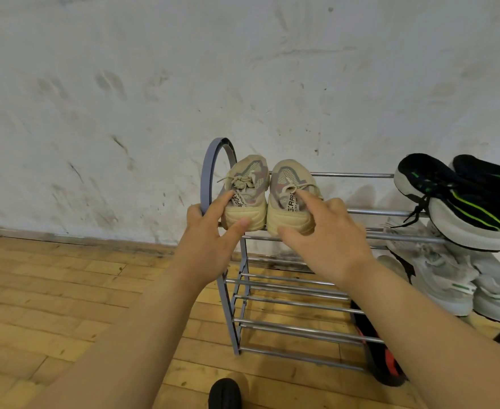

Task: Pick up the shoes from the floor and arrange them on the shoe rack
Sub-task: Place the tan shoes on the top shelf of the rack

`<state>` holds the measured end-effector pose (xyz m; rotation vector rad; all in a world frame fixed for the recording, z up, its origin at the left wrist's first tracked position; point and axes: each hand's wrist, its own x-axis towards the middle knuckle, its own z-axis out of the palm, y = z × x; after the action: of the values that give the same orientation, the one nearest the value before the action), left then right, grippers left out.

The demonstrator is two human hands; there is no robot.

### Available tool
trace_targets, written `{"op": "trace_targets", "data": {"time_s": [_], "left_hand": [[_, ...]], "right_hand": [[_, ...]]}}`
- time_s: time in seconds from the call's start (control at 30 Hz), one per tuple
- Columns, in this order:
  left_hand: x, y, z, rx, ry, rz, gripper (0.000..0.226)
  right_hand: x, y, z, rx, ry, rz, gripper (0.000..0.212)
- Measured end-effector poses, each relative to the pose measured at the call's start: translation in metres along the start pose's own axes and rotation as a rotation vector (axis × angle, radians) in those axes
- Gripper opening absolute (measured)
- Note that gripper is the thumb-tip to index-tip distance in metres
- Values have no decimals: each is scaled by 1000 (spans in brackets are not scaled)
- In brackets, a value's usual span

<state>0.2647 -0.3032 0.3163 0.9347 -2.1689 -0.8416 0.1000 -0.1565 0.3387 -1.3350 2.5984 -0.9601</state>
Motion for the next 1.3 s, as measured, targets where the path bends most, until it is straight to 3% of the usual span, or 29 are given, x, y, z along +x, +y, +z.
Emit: {"op": "trace_targets", "data": {"time_s": [0.7, 0.87, 1.07, 1.3], "left_hand": [[0, -2, 5, 17, 40, 6, 62], [-1, 1, 6, 13, 46, -9, 63], [-8, 7, 14, -22, 78, -31, 61], [-19, 14, 16, -26, 88, -56, 62]], "right_hand": [[5, 12, 4, 58, 49, -91, 76], [4, 10, 6, 83, 81, -66, 77], [3, -1, 14, -60, 171, -9, 67], [-9, 3, 6, 22, 172, -17, 65]]}}
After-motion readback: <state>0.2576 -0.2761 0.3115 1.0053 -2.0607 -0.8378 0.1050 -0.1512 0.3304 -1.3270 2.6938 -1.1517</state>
